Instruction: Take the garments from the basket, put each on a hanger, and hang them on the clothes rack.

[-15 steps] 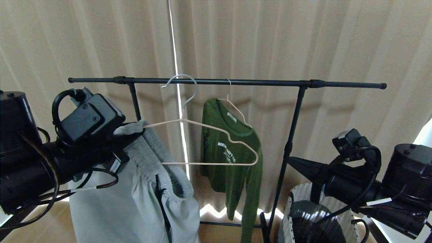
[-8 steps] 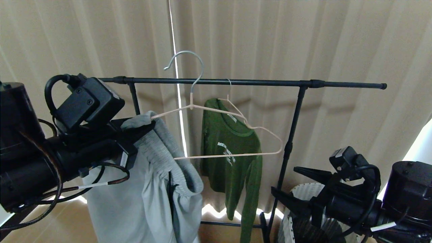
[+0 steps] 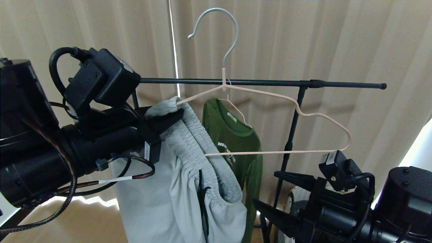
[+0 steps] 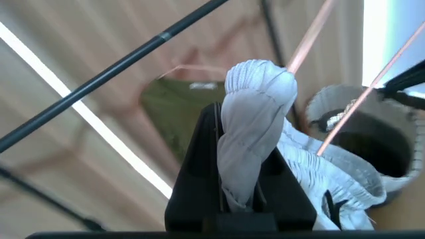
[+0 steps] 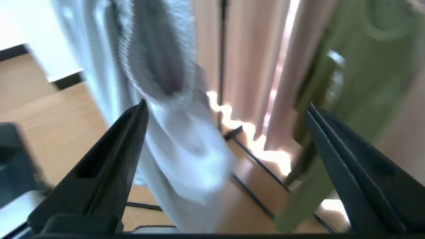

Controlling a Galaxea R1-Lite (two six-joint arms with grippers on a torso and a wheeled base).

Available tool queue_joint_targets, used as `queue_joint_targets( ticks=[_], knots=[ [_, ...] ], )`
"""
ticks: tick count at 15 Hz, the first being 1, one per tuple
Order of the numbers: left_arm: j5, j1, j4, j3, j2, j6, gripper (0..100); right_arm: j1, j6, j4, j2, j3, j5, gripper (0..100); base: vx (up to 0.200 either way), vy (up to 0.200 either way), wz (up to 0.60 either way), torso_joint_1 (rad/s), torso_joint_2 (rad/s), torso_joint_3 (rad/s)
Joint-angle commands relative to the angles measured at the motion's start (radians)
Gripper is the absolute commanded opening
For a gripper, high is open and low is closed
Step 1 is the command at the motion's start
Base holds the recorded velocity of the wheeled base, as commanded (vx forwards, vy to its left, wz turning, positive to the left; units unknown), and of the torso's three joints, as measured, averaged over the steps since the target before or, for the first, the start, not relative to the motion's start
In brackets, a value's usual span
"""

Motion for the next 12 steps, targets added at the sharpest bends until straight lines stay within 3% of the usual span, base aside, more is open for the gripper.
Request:
queue_joint_targets(
  ticks=[1, 6, 12],
  knots=[
    [0.001, -0.015, 0.0, -0.018, 0.015, -0.001, 0, 0.029, 0.0, -0.004, 0.015, -0.014, 0.0, 100, 0.0, 0.0, 0.0, 0.0, 0.0, 0.0],
    [-0.001, -0.073, 0.0, -0.044, 0.007, -0.051, 0, 0.043, -0.001, -0.007, 0.066, -0.073, -0.005, 100, 0.0, 0.0, 0.0, 0.0, 0.0, 0.0],
    [-0.004, -0.083, 0.0, -0.042, -0.019, -0.077, 0, 0.039, 0.002, -0.009, 0.116, -0.099, -0.005, 100, 0.0, 0.0, 0.0, 0.0, 0.0, 0.0]
  ],
)
